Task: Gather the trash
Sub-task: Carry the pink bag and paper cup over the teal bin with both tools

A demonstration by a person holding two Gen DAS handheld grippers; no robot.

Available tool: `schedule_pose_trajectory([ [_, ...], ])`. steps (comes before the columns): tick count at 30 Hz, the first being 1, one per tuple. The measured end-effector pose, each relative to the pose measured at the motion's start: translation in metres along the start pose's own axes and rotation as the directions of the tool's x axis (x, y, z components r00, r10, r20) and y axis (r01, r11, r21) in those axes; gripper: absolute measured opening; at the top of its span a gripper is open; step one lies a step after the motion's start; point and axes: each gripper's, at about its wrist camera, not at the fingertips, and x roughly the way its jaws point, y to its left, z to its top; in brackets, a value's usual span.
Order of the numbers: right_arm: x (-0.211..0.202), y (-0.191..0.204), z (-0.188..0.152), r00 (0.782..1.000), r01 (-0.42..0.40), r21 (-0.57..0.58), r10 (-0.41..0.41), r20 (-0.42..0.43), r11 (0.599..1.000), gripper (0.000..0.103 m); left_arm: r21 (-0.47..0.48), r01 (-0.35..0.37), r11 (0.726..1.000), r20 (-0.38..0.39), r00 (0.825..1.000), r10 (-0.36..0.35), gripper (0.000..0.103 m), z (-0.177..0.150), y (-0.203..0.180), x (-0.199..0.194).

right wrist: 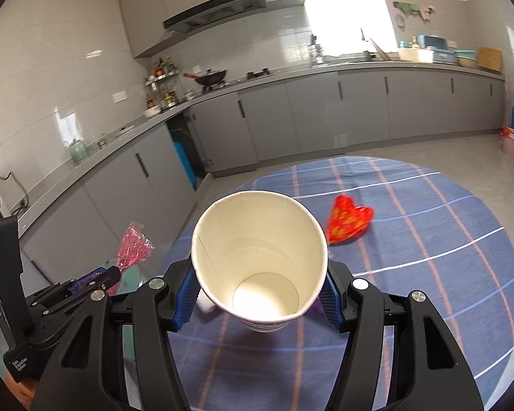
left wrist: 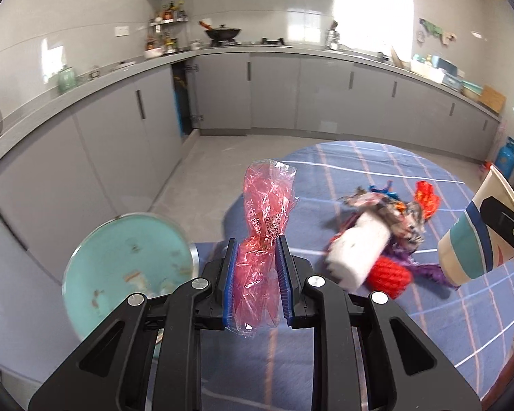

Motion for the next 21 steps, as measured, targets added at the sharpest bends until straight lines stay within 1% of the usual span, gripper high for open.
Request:
schedule_pose_trajectory([
  [10, 0.010, 0.060, -0.018, 0.993, -0.102, -0.088, 0.097, -0.062, 0.991, 0.059, -0.087, -0.087, 0.992, 0.000, 0.996, 0.087, 0.023, -0.019, 0.052, -0.018],
  [17, 0.018, 0.101, -0.025, 0.984, -0.165, -0.139, 0.153, -0.090, 0.976, 0.059, -0.140, -0.149, 0.979, 0.000, 0.989, 0.150, 0.023, -0.029, 0.091, -0.028],
  [21, 0.020, 0.123, -0.029, 0.977, -0.200, -0.166, 0.185, -0.104, 0.966, 0.059, -0.170, -0.171, 0.971, 0.002, 0.985, 0.173, 0.023, -0.032, 0.111, -0.032],
])
